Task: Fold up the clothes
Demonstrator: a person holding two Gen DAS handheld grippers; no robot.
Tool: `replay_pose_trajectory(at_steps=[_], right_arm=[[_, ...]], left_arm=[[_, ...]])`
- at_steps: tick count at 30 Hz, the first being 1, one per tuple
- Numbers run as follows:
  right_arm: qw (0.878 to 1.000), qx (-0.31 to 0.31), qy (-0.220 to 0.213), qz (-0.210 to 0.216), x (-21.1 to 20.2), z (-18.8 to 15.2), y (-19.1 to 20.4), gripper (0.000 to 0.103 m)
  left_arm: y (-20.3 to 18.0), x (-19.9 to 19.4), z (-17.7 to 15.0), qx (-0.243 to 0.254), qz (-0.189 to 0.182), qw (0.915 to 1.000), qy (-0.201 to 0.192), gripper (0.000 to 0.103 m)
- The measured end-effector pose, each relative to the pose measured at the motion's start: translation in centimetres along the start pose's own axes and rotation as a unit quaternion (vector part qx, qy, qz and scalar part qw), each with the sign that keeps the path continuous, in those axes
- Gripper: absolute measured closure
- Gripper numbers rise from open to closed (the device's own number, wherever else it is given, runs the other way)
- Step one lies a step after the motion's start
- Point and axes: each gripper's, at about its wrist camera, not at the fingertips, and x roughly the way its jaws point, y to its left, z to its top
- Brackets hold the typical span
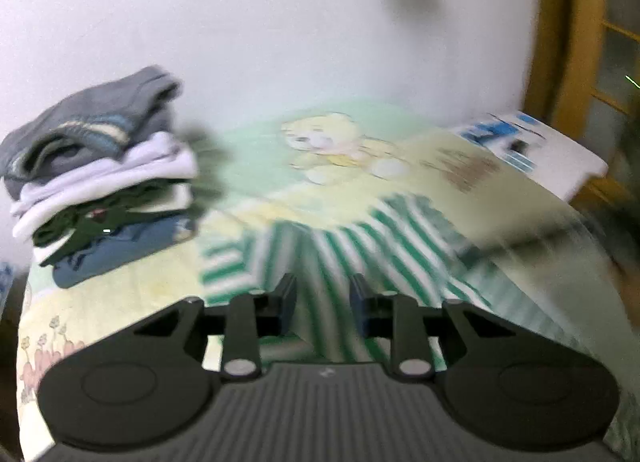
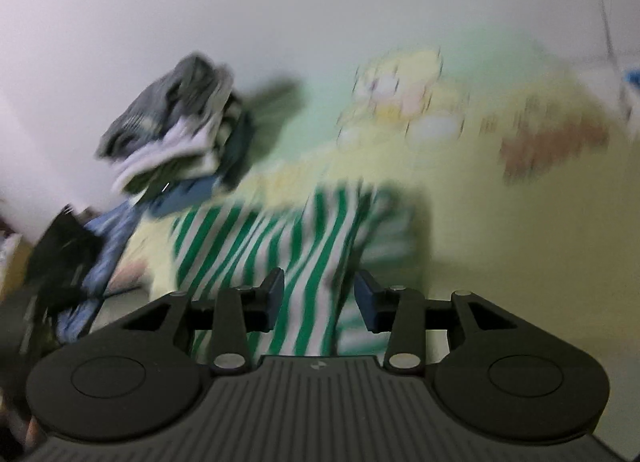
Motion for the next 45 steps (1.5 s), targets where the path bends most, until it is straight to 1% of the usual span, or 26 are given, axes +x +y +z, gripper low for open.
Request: replay_pose_trajectory(at_steps=[2,3,4,5,6,7,8,11,13,16,17,19,20,21,22,23,24,25,26,29,32,34,37,40,43,45], right_arm=[[1.0,0.016,0.017,0.004,0.6,-1.3,0.0,0.06],[1.0,0.015,0.019,0.001,1.0,-1.8,0.3,0.059],[1.0,0.014,0.021,-0.003,1.3,-2.3,0.5,0.06],[1.0,0.012,0.023,-0.006,1.6,-2.7,0.8,0.065],[1.0,0.011,0.025,-0.009,2.0,-3.2,1.0,0.08],[1.0,0.008,0.027,-0.013,2.2,-3.6,1.3,0.092],[0.999,0.001,0.027,-0.018,2.1,-3.8,1.7,0.095],[0.999,-0.028,0.007,-0.014,0.6,-3.6,2.9,0.097],[0.998,-0.05,0.001,-0.026,-0.2,-3.5,3.6,0.098],[0.996,-0.055,0.034,-0.062,1.2,-3.8,3.1,0.098],[0.995,-0.051,0.043,-0.069,2.0,-4.0,2.8,0.096],[0.996,-0.046,0.035,-0.071,2.3,-4.0,2.5,0.094],[0.995,-0.047,0.031,-0.081,2.0,-3.9,2.6,0.086],[0.994,-0.049,0.02,-0.097,1.5,-3.8,2.8,0.075],[0.992,-0.051,0.009,-0.114,1.0,-3.8,2.9,0.068],[0.991,-0.055,-0.001,-0.125,0.4,-3.7,3.1,0.062],[0.99,-0.059,-0.008,-0.124,-0.3,-3.7,3.2,0.062],[0.991,-0.061,-0.014,-0.117,-1.0,-3.7,3.4,0.062],[0.994,-0.054,-0.012,-0.092,-1.6,-3.8,3.5,0.062],[0.999,-0.044,0.014,-0.028,-2.0,-4.6,4.8,0.062],[0.996,-0.072,0.059,0.015,-0.6,-5.5,7.0,0.063],[0.991,-0.095,0.085,0.043,0.4,-5.9,8.3,0.063],[0.984,-0.115,0.119,0.065,1.8,-6.2,9.7,0.063],[0.98,-0.111,0.145,0.081,3.0,-6.1,9.9,0.063],[0.979,-0.113,0.151,0.083,3.5,-6.0,9.9,0.063],[0.978,-0.109,0.158,0.085,3.8,-6.1,9.3,0.063]], left_arm=[[1.5,1.7,1.1,-0.022,0.014,0.9997,0.005,0.075],[1.8,3.0,1.2,-0.02,0.036,0.999,0.015,0.075],[2.0,4.2,1.2,-0.018,0.058,0.9978,0.025,0.072],[2.3,5.4,1.2,-0.017,0.081,0.996,0.035,0.069],[2.6,6.6,1.3,-0.016,0.101,0.9937,0.045,0.068],[3.4,7.5,1.1,-0.025,0.106,0.9922,0.061,0.067],[4.1,8.2,0.8,-0.036,0.104,0.9913,0.071,0.066],[4.5,8.7,0.3,-0.034,0.096,0.9924,0.069,0.065],[3.7,8.5,0.3,-0.009,0.097,0.993,0.066,0.065],[2.9,7.1,0.3,0.002,0.087,0.9945,0.058,0.065],[2.7,6.4,0.2,0.003,0.084,0.995,0.054,0.065],[3.0,4.4,-0.2,0.0,0.081,0.9957,0.045,0.065],[3.2,3.4,-0.5,-0.003,0.079,0.996,0.041,0.064],[3.3,2.0,-1.1,-0.003,0.081,0.996,0.037,0.06],[3.4,0.6,-1.7,-0.003,0.084,0.9959,0.033,0.057],[3.1,-0.8,-2.3,0.0,0.091,0.9954,0.029,0.056],[2.9,-2.2,-3.2,0.0,0.096,0.995,0.028,0.054],[2.7,-3.7,-4.1,-0.001,0.101,0.9945,0.026,0.054],[2.2,-5.1,-5.2,-0.006,0.104,0.9941,0.03,0.053],[0.5,-7.9,-8.4,-0.033,0.117,0.9911,0.054,0.053],[-2.4,-10.9,-11.9,-0.055,0.144,0.985,0.077,0.053],[-4.2,-12.5,-14.0,-0.072,0.157,0.9803,0.095,0.049],[-7.1,-14.7,-17.1,-0.085,0.187,0.9716,0.118,0.042],[-9.1,-17.0,-19.9,-0.124,0.214,0.9592,0.137,0.041],[-10.7,-19.3,-21.9,-0.173,0.235,0.9458,0.143,0.036],[-12.0,-20.1,-22.7,-0.187,0.243,0.9416,0.139,0.032]])
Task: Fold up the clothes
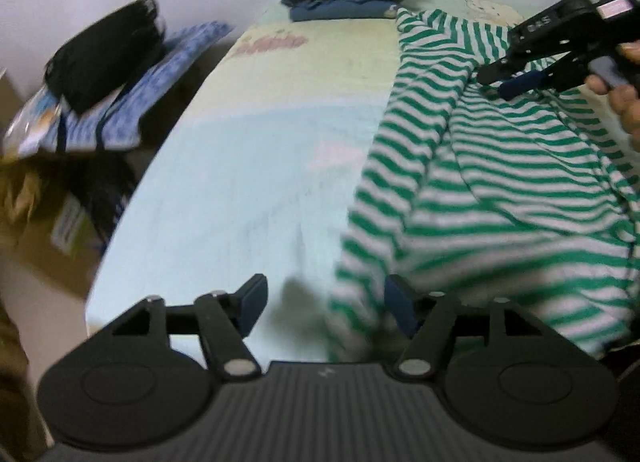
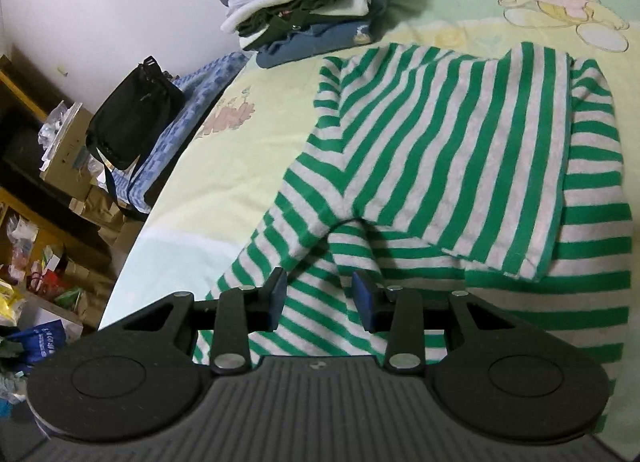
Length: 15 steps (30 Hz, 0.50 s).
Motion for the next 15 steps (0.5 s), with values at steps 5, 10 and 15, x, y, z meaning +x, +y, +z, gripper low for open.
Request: replay_pose_trajectory(at_steps=[5,10,15], right_arm=[[1.0,0.019,0.012,0.014,0.3,0.0,-1.3,0.064],[1.0,0.012,0.01,0.007,0.8,0.4,-0.8,0.064],[1.0,0.024,-0.004,0.0,0.9,0.7,-0.6,0.064]], left_arm=[[-1.3,-0.4,-1.8,-0.022,0.02,0.9996,0.005,0.035],[-1.1,-0.2,-2.3,-0.044,0.021,0.9988,-0.003,0.032],[0.3,-0.6,-3.0,-0.055,0.01,0.9984,-0.004,0.065]])
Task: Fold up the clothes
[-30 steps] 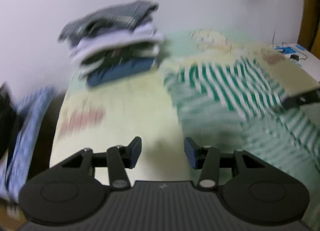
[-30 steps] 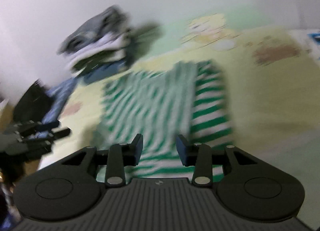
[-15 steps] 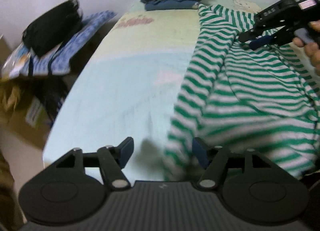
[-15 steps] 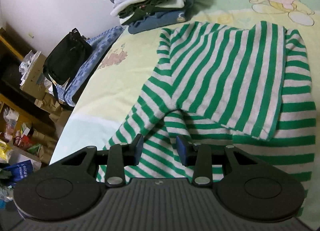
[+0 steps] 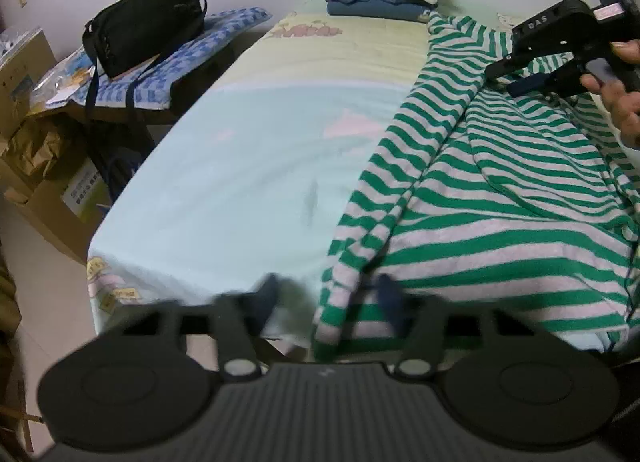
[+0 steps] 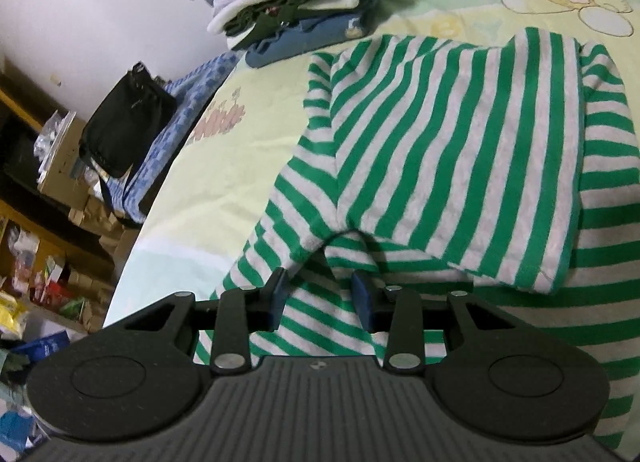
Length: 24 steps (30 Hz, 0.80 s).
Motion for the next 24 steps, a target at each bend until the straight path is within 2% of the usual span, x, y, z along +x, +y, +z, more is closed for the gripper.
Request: replay_pose_trajectory(at_steps=[1,6,9,11,12,14,16,20,24], right_arm=[[1.0,0.009,-0.005,-0.003,0.0,0.1,-0.1,0.064],[0.997,0.062,-0.038,0.004,0.4,0.9,-0.7,0.064],[0.996,0.071,-0.057,0.001,1.0,1.4,-0.6,0.064],[0.996,0.065,-0.066,-0.01,1.1,1.5,-0.3,0.071],[0.996,0.062,-0.07,-0.016,1.1,1.6,-0.2,0.078],[0.995,0.052,-0.08,-0.022,0.8,1.7,0.1,0.089],[0.995,0.042,-0.089,-0.023,0.1,1.8,0.3,0.09],[0.994,0.038,-0.105,-0.011,-1.6,2.5,0.3,0.091],[0.992,0.024,-0.126,-0.016,-2.8,3.4,0.1,0.091]], left_arm=[[0.2,-0.2,-0.2,0.0,-0.003,1.0,0.001,0.07],[0.5,-0.2,-0.6,-0.002,-0.002,1.0,-0.003,0.065],[0.0,0.2,-0.3,0.01,0.005,0.9999,-0.013,0.067],[-0.3,0.3,-0.3,0.02,0.003,0.9996,-0.019,0.077],[-0.4,0.3,-0.2,0.02,-0.003,0.9996,-0.017,0.09],[-0.7,0.2,-0.2,0.026,-0.002,0.9995,-0.015,0.094],[-0.9,-0.4,-0.1,0.031,-0.004,0.9994,-0.016,0.096],[-0.7,-3.3,0.9,0.023,-0.041,0.9981,-0.041,0.096],[-1.7,-6.2,2.3,0.039,-0.086,0.9932,-0.069,0.096]])
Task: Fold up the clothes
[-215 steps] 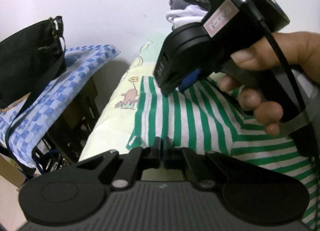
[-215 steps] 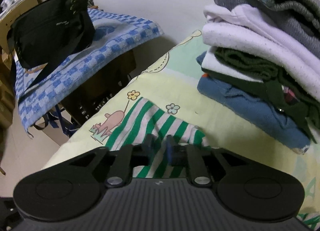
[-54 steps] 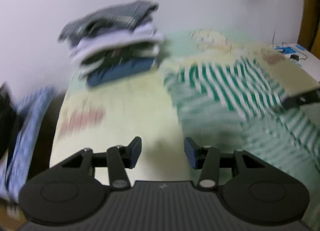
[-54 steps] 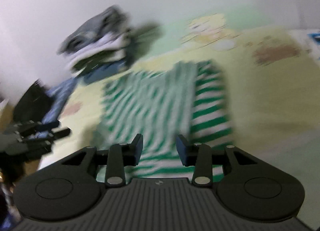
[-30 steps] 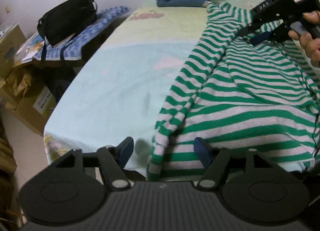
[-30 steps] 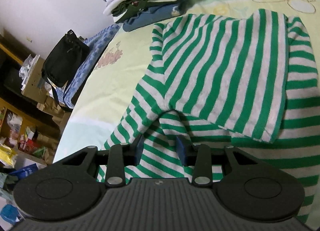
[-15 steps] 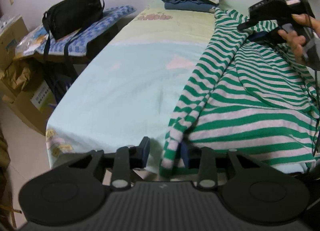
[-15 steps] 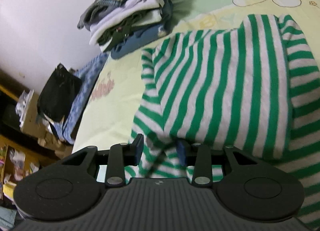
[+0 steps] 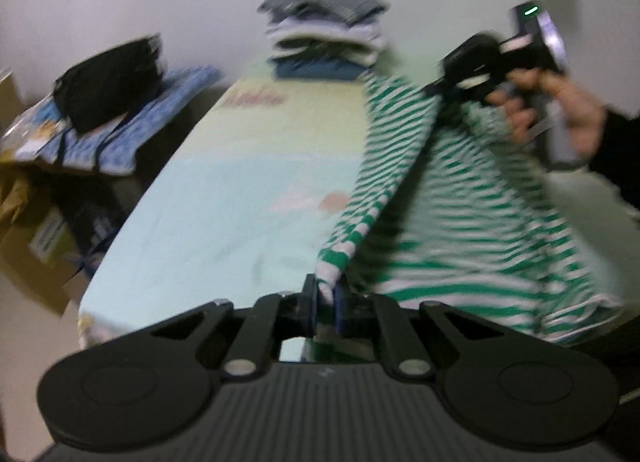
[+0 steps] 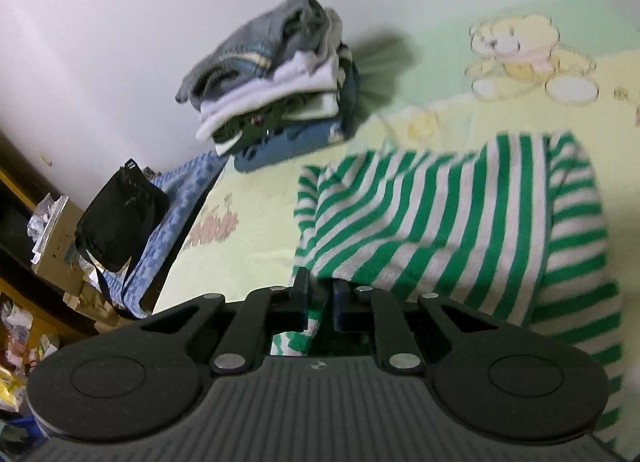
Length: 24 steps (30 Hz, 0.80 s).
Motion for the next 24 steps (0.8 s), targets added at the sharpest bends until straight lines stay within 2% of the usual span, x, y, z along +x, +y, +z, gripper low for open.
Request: replay_pose_trajectory(at_steps=[5,8,11,14,18,20,22,24], right_arm=[[0.999,-0.034,-0.001,-0.015,0.1,0.8,-0.2,0.092],[0.997,-0.067,-0.001,-0.028,0.6,1.0,-0.2,0.092],[0.996,-0.086,0.007,-0.034,1.5,1.0,-0.5,0.092],[0.994,-0.095,0.016,-0.045,2.3,0.7,-1.1,0.092],[0.993,-0.105,0.015,-0.057,3.1,0.4,-1.9,0.095],[0.992,-0.108,0.02,-0.054,3.1,0.3,-2.2,0.094],[0.993,-0.106,0.03,-0.043,2.7,0.3,-2.4,0.088],[0.993,-0.108,0.043,-0.03,1.8,0.2,-2.3,0.078]], left_arm=[[-2.8,-0.7,1.2,0.028,-0.076,0.9967,0.002,0.096],[-4.7,0.6,1.2,0.049,-0.115,0.992,0.017,0.096],[-6.7,2.8,0.5,0.08,-0.131,0.9867,0.053,0.096],[-8.1,4.8,-0.8,0.082,-0.161,0.9793,0.092,0.096],[-9.0,6.4,-1.6,0.095,-0.174,0.9736,0.114,0.095],[-8.8,6.5,-1.6,0.093,-0.183,0.9718,0.116,0.09],[-8.7,6.0,-1.5,0.1,-0.191,0.9695,0.116,0.068],[-8.2,4.9,-1.7,0.112,-0.195,0.9677,0.114,0.059]])
